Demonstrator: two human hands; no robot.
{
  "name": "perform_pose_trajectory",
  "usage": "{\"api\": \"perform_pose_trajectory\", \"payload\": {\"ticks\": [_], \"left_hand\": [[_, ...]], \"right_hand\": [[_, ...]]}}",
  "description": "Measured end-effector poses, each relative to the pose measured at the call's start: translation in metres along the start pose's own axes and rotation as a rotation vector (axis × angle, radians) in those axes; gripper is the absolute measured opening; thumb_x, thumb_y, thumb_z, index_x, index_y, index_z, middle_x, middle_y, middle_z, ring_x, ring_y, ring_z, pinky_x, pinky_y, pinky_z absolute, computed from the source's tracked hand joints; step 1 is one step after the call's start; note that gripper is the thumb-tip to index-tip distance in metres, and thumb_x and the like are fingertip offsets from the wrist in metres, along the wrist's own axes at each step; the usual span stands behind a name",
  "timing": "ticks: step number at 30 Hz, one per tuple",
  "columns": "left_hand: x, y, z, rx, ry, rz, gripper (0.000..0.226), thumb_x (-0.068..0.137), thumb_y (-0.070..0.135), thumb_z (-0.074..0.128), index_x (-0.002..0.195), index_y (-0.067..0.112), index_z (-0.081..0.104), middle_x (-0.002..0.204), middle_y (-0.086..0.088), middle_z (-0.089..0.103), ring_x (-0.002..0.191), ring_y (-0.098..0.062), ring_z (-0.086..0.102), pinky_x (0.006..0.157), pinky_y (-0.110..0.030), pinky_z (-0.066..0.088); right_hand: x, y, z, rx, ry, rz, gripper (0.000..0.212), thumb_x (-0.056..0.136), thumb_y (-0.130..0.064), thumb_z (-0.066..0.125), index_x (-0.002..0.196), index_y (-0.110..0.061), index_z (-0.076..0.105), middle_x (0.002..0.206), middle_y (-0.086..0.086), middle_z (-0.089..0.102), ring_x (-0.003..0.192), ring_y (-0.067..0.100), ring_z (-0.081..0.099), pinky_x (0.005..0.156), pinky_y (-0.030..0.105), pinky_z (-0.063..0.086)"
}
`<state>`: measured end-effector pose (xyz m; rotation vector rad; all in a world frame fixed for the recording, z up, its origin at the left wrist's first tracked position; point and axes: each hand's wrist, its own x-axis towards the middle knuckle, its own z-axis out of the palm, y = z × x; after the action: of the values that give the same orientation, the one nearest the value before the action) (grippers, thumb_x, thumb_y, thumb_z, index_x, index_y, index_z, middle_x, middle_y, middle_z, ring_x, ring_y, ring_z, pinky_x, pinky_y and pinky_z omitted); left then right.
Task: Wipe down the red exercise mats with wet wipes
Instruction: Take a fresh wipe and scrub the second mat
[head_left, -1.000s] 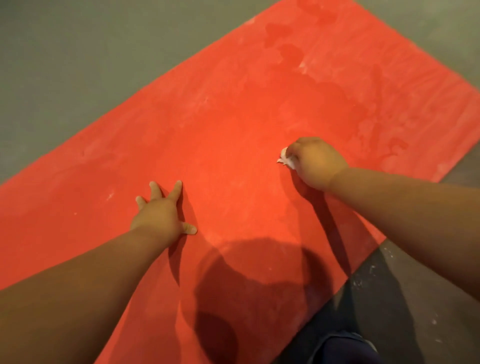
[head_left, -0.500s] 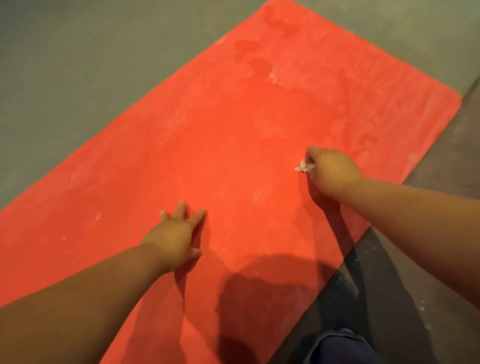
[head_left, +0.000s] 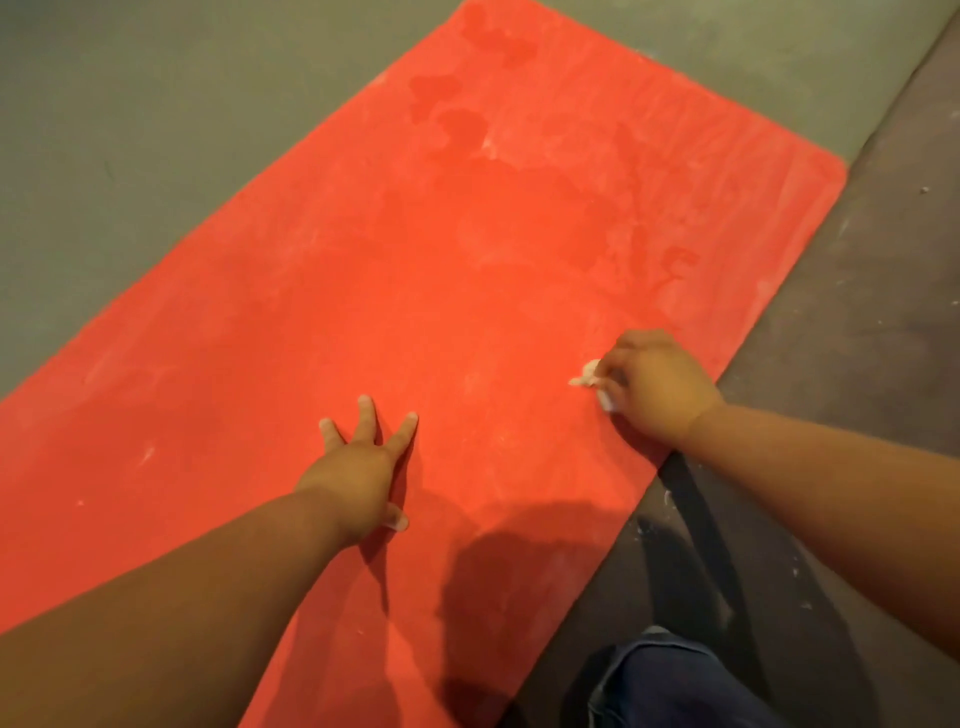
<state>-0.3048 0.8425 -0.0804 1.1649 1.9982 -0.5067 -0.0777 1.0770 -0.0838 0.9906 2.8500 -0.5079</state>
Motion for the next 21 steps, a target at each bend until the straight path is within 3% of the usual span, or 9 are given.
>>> {"api": "perform_pose_trajectory", "payload": {"ticks": [3, 6, 9, 11, 13, 15, 17, 19, 21], "left_hand": [[0.000, 0.001, 0.000, 0.000, 0.004, -0.008, 0.120, 0.074, 0.040, 0.078, 0.146, 0.042, -0.018, 0.153, -0.011, -0.033, 0.138, -0.056, -0.005, 0.108, -0.053, 0.029], [0.000, 0.001, 0.001, -0.005, 0.002, -0.009, 0.120, 0.075, 0.039, 0.078, 0.146, 0.043, -0.018, 0.152, -0.011, -0.033, 0.139, -0.055, -0.006, 0.108, -0.053, 0.028], [0.000, 0.001, 0.000, -0.008, 0.005, -0.012, 0.120, 0.075, 0.039, 0.078, 0.146, 0.043, -0.018, 0.152, -0.010, -0.033, 0.139, -0.055, -0.006, 0.108, -0.053, 0.028], [0.000, 0.000, 0.001, -0.016, 0.005, -0.018, 0.121, 0.074, 0.039, 0.079, 0.146, 0.044, -0.018, 0.153, -0.009, -0.033, 0.139, -0.054, -0.006, 0.108, -0.053, 0.028], [0.002, 0.000, 0.002, -0.016, 0.013, -0.019, 0.121, 0.073, 0.040, 0.079, 0.146, 0.045, -0.017, 0.153, -0.008, -0.033, 0.139, -0.054, -0.005, 0.108, -0.054, 0.028], [0.002, -0.001, 0.003, -0.020, 0.019, -0.026, 0.121, 0.072, 0.041, 0.080, 0.145, 0.046, -0.017, 0.153, -0.007, -0.032, 0.140, -0.053, -0.005, 0.107, -0.055, 0.029], [0.002, -0.001, 0.003, -0.018, 0.021, -0.025, 0.122, 0.072, 0.041, 0.080, 0.145, 0.046, -0.017, 0.153, -0.007, -0.032, 0.140, -0.053, -0.005, 0.107, -0.055, 0.029], [0.002, -0.002, 0.003, -0.019, 0.023, -0.024, 0.122, 0.072, 0.041, 0.080, 0.145, 0.046, -0.017, 0.153, -0.007, -0.032, 0.139, -0.053, -0.004, 0.107, -0.055, 0.029], [0.003, -0.003, 0.003, -0.021, 0.028, -0.022, 0.122, 0.071, 0.041, 0.080, 0.146, 0.046, -0.017, 0.153, -0.006, -0.032, 0.139, -0.053, -0.004, 0.107, -0.055, 0.029]], "right_hand": [[-0.004, -0.001, 0.007, 0.032, 0.003, 0.135, 0.015, 0.086, -0.016, 0.060, 0.096, -0.010, 0.069, 0.103, 0.011, 0.064, 0.100, 0.031, 0.058, 0.082, 0.033, 0.039], [-0.051, -0.048, 0.037, 0.198, -0.141, -0.032, 0.022, 0.087, -0.018, 0.055, 0.107, -0.016, 0.066, 0.112, 0.006, 0.063, 0.107, 0.024, 0.056, 0.091, 0.027, 0.037], [-0.092, -0.081, 0.047, 0.232, -0.305, -0.274, 0.018, 0.091, -0.022, 0.050, 0.103, -0.020, 0.063, 0.103, 0.004, 0.060, 0.099, 0.024, 0.054, 0.085, 0.028, 0.036], [-0.086, -0.071, 0.038, 0.235, -0.325, -0.336, 0.014, 0.090, -0.021, 0.053, 0.099, -0.020, 0.065, 0.097, 0.005, 0.061, 0.093, 0.023, 0.055, 0.079, 0.025, 0.035], [-0.064, -0.036, 0.029, 0.209, -0.190, -0.200, 0.015, 0.088, -0.017, 0.057, 0.100, -0.018, 0.066, 0.099, 0.006, 0.062, 0.096, 0.021, 0.055, 0.078, 0.021, 0.032], [-0.040, 0.011, 0.011, 0.114, -0.004, 0.080, 0.017, 0.086, -0.012, 0.057, 0.101, -0.010, 0.067, 0.105, 0.012, 0.062, 0.101, 0.030, 0.056, 0.086, 0.030, 0.037], [-0.026, 0.046, -0.005, 0.055, 0.068, 0.251, 0.016, 0.085, -0.010, 0.058, 0.098, -0.006, 0.067, 0.104, 0.017, 0.063, 0.099, 0.035, 0.058, 0.082, 0.036, 0.042], [-0.032, 0.039, -0.004, 0.064, 0.019, 0.248, 0.017, 0.087, -0.013, 0.058, 0.099, -0.007, 0.068, 0.107, 0.015, 0.064, 0.102, 0.033, 0.059, 0.084, 0.034, 0.042], [-0.058, 0.003, 0.011, 0.162, -0.034, 0.128, 0.018, 0.088, -0.013, 0.058, 0.103, -0.010, 0.068, 0.111, 0.013, 0.065, 0.103, 0.028, 0.060, 0.089, 0.029, 0.039]]}}
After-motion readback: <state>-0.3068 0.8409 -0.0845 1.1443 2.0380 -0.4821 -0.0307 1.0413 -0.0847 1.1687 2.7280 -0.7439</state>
